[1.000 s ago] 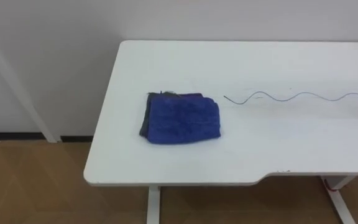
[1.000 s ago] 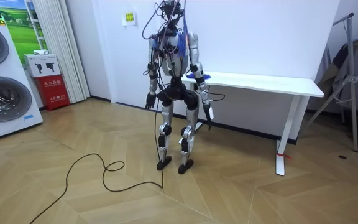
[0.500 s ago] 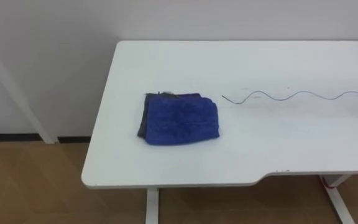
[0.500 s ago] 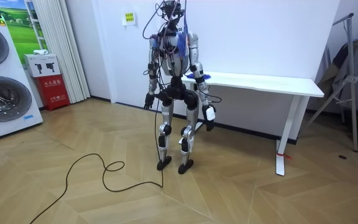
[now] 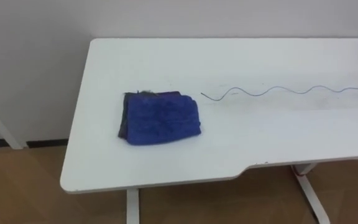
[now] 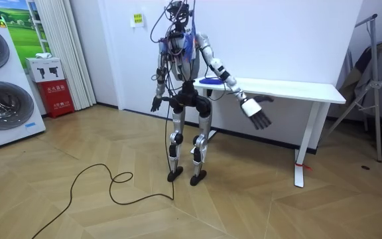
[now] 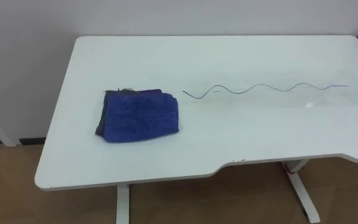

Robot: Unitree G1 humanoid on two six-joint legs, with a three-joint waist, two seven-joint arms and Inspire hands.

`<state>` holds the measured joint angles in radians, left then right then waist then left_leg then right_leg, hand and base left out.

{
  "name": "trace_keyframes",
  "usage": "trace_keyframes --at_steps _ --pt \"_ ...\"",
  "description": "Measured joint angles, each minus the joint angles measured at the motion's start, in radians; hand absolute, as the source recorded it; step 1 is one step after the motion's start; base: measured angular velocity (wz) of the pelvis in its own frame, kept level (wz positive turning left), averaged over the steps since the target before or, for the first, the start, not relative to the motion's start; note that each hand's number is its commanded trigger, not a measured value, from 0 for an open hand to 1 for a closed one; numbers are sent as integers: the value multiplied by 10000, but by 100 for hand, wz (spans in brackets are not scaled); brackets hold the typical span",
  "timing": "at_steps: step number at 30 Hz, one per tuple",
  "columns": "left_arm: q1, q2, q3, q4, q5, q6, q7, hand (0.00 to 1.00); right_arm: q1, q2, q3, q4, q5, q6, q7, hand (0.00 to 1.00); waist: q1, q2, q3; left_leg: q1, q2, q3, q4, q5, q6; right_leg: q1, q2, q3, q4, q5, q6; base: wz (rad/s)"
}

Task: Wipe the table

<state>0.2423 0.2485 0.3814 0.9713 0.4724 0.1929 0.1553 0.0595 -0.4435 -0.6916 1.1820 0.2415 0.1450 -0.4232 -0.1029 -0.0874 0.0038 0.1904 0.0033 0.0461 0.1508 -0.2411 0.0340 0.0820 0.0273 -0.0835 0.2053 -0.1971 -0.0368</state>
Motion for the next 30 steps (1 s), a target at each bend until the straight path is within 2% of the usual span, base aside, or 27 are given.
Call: trace_keyframes --at_steps 3,4,6,7,9,11,14,16,18,20,23,27,28,30 --pt "34 27 -147 -200 -90 -20 -7 0 -436 -79 78 -1266 -164 -45 -557 0 3 41 -65 -230 5 91 16 1 3 -214 45 14 70 85 -9 -12" --pt "17 55 -285 -218 -91 -31 -36 0 -542 -92 244 -1873 -164 -40 -709 0 12 127 -34 -265 5 90 16 3 4 -289 44 9 148 87 -12 -8" --pt "1 54 -535 -275 -76 -32 -143 0 -539 -91 610 -3131 -441 -34 -932 0 11 121 -57 -296 2 90 17 3 5 -324 42 1 156 87 -12 -2" --pt "8 52 -645 -339 -70 -33 -191 0 -478 -90 832 -4113 -859 -35 -1044 0 13 184 -16 -300 5 94 17 3 4 -330 45 2 155 87 -11 0" --pt "4 10 -703 -506 -61 -29 -245 0 -476 -89 1089 -5603 -1591 -34 -1198 0 77 212 11 -288 12 93 22 3 5 -336 54 9 164 85 -15 -3" --pt "-21 -24 -997 -623 -86 -30 -314 0 -503 -85 1664 -7461 -2639 -130 -1326 0 136 275 -8 -238 26 84 38 4 4 -320 55 -26 171 79 -31 0" --pt "-67 -125 -1356 -811 -107 -111 -318 0 -541 -77 2165 -9186 -3329 -126 -1314 0 262 289 -14 -233 40 86 39 5 1 -312 69 -37 173 78 -38 4" --pt "-104 -234 -1570 -761 -106 -177 -318 0 -558 -76 2858 -10872 -4228 -192 -1245 0 461 262 -6 -231 56 57 33 9 -6 -300 73 -62 168 82 -54 2" --pt "-180 -315 -1588 -708 -102 -204 -318 0 -583 -76 3028 -11490 -4790 -398 -1191 0 582 242 -29 -242 61 13 32 9 -8 -286 49 -119 130 85 -58 12" --pt "-167 -331 -1718 -708 -104 -184 -322 0 -653 -73 3205 -11836 -5277 -419 -1187 0 734 116 -39 -289 55 -60 30 9 -8 -282 -8 -169 41 89 -62 12" --pt "-128 -342 -2143 -708 -136 -71 -399 0 -1099 -59 3832 -12142 -6071 -410 -1165 0 879 96 -52 -405 56 -97 71 10 -7 -307 -50 -302 2 121 -36 5" --pt "-414 -349 -2434 -706 -118 -70 -508 0 -1232 -54 4867 -13284 -6815 -347 -487 0 1153 177 -6 -484 10 -177 81 11 -5 -320 -38 -393 -19 134 -16 5" --pt "-464 -348 -2478 -706 -112 -72 -508 0 -1418 -52 5242 -13524 -7038 -347 -281 0 1206 242 34 -535 13 -185 82 11 -4 -341 -44 -424 -21 133 -16 7" --pt "-525 -312 -2639 -711 -128 -70 -508 0 -1696 -50 5822 -13582 -7569 -346 -76 0 1339 301 0 -589 15 -178 94 12 -4 -411 -52 -413 -7 134 -17 0"
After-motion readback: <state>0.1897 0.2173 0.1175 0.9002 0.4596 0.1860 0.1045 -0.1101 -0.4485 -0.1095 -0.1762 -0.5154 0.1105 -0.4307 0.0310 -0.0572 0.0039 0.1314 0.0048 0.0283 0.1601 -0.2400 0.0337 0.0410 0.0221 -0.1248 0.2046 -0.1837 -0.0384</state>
